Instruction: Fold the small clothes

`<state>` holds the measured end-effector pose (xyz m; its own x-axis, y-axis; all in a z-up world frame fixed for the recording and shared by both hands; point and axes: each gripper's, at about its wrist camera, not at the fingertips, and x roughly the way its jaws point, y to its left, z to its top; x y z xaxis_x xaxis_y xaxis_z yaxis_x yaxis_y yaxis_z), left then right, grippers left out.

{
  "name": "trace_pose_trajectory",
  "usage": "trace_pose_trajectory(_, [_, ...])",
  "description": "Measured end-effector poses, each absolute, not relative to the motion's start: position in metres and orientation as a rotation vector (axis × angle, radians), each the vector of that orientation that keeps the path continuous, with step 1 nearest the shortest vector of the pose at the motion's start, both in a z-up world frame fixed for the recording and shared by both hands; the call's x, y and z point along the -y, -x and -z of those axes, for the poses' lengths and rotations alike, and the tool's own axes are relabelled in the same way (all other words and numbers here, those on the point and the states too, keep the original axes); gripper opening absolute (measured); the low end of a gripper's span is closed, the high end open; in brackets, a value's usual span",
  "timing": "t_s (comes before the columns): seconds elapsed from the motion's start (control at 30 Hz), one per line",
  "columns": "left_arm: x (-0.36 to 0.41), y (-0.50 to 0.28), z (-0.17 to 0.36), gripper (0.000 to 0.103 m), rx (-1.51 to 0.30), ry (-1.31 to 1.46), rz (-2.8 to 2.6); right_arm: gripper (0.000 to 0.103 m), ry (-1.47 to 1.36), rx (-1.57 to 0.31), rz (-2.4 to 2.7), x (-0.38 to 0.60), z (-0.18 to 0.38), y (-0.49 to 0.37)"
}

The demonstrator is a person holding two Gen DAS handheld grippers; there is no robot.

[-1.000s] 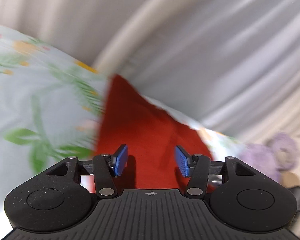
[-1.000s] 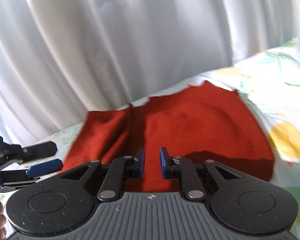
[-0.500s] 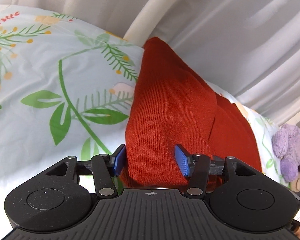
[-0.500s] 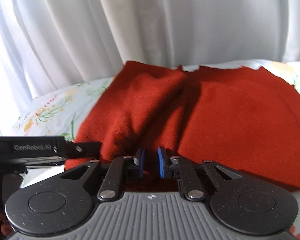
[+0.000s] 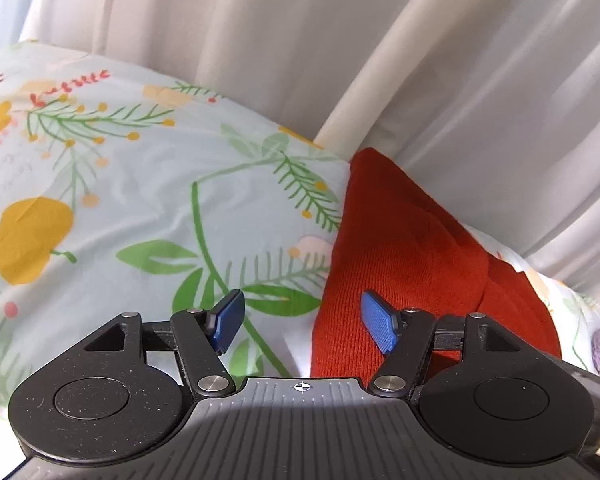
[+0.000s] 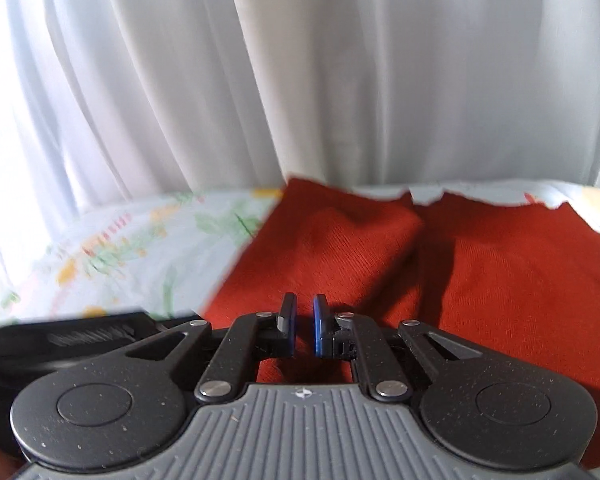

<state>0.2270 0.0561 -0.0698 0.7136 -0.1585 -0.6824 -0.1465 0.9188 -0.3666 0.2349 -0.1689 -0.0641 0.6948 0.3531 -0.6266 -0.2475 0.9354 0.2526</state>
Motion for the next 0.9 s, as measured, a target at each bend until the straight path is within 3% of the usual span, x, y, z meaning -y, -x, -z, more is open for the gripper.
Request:
trace_pose_trajectory(0.2, [-0.051, -0.229, 0.079, 0.07, -0.823, 0.535, 0.165, 0.008, 0.045, -0.685, -0.268, 0.165, 0.076, -0.223])
trace_pose_trajectory(0.27, [-0.046, -0.229, 0.083, 0.071, -0.83, 0.531, 0.183, 0.027, -0.017, -0.705, -0.246, 0.18, 0.07, -0.224])
trace_pose_trajectory(0.37, [-0.043, -0.229, 0.084, 0.071, -0.832, 0.516, 0.184, 0.034, -0.249, -0.72, -0.251, 0.217, 0.066, -0.23])
trace_pose_trajectory(0.57, [-0.061, -0.222, 0.072, 0.073, -0.774, 0.53, 0.025, 0.034, -0.743, -0.801, -0.326, 0.263, 0.088, -0.258])
trace_pose_trajectory(0.9, [-0.081, -0.222, 0.076, 0.076, -0.798, 0.516, -0.028, 0.034, -0.942, -0.867, -0.349, 0.265, 0.109, -0.292])
